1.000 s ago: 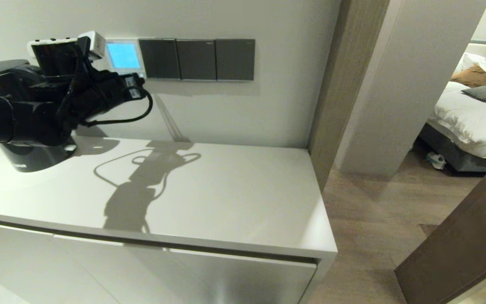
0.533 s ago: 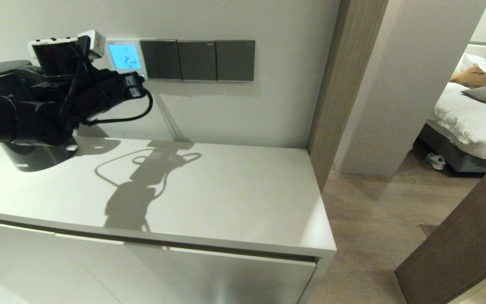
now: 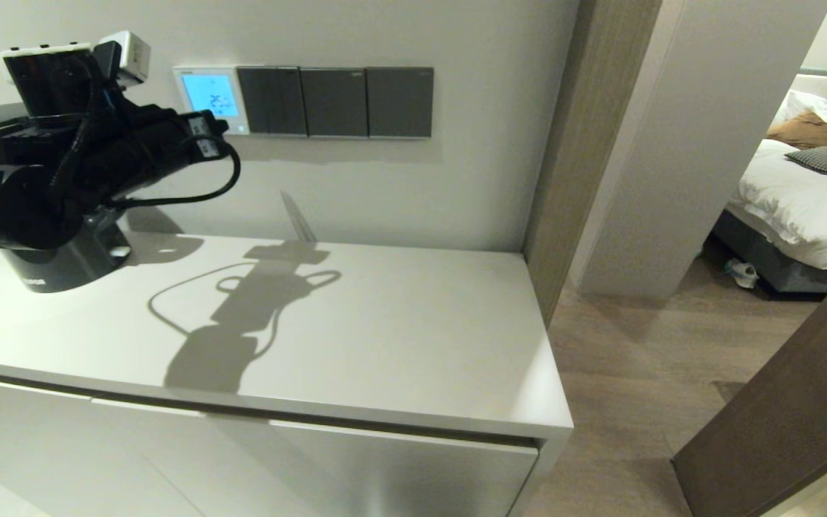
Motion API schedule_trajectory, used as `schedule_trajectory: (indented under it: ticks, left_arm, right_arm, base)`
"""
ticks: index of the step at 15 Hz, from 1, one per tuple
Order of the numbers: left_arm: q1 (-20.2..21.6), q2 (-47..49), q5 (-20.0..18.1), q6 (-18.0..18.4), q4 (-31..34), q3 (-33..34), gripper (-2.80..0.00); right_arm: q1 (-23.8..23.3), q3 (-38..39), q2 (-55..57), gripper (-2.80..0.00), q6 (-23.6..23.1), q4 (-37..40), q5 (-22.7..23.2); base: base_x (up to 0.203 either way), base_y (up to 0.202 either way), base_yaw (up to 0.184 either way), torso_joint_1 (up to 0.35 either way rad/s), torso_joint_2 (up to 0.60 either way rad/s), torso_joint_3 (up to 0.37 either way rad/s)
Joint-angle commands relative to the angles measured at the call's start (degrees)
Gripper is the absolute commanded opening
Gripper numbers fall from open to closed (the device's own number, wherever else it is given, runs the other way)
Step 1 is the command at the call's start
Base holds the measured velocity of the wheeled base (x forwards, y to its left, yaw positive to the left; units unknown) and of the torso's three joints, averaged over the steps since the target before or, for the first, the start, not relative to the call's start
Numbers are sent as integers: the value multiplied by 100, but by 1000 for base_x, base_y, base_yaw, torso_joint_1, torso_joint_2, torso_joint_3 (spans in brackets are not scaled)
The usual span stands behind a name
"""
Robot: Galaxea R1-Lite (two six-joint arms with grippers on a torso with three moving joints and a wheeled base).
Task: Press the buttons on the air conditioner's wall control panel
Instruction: Turn on the central air conditioner, then press the temperature increase button
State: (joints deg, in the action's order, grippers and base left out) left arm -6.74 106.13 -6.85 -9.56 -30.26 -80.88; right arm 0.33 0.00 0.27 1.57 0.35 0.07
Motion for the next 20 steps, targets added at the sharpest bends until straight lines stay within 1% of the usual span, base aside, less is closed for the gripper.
schedule_trajectory:
  ticks: [1,5,13,20]
  left_arm:
    - [90,-78,0,-10,-15,-10,-280]
    - [244,47,-9,-10,-8,-103,-280]
    - [243,268,-9,-14,-68,-156,-280]
    - [154,198,-9,-19,-94,-121,-280]
  right_arm:
    - [2,9,8,-280,2,0,1]
    - [2,9,8,-280,2,0,1]
    - [2,9,8,-280,2,0,2]
    - [2,9,8,-280,2,0,10]
  base:
    - [0,0,0,0,0,0]
    - [0,0,0,0,0,0]
    - [0,0,0,0,0,0]
    - [0,0,0,0,0,0]
